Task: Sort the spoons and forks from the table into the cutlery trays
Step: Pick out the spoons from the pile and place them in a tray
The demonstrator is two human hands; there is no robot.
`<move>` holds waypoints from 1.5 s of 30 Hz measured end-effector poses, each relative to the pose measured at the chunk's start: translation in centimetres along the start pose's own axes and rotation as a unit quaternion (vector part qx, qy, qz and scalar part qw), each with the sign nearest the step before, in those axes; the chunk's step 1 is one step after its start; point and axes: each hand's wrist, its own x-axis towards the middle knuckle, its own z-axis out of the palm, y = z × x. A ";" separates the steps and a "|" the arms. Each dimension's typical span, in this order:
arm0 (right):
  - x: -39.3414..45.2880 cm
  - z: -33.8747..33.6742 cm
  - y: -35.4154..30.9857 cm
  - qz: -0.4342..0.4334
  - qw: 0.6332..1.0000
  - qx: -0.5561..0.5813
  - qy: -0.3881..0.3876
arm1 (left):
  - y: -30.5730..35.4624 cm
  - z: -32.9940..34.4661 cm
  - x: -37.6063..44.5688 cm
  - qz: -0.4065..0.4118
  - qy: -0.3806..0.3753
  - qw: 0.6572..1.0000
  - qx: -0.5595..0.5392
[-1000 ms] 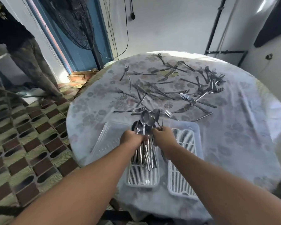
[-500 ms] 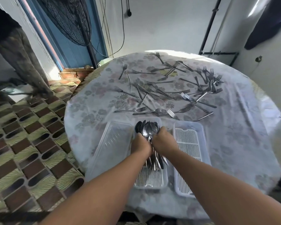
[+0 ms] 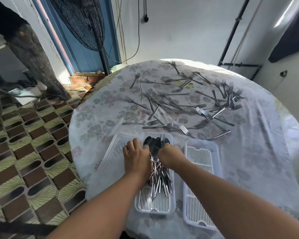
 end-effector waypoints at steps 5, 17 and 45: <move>0.1 0.0 0.0 -0.009 1.000 -0.019 0.003 | -1.6 0.7 0.4 -0.032 -0.033 0.994 -0.104; -1.3 0.9 -0.6 -0.101 0.986 0.122 -0.045 | -1.0 -0.4 3.2 -0.247 -0.173 0.892 -0.337; -1.1 0.4 2.9 -0.229 0.948 -0.182 0.129 | -1.0 1.0 1.2 -0.046 -0.020 0.994 -0.098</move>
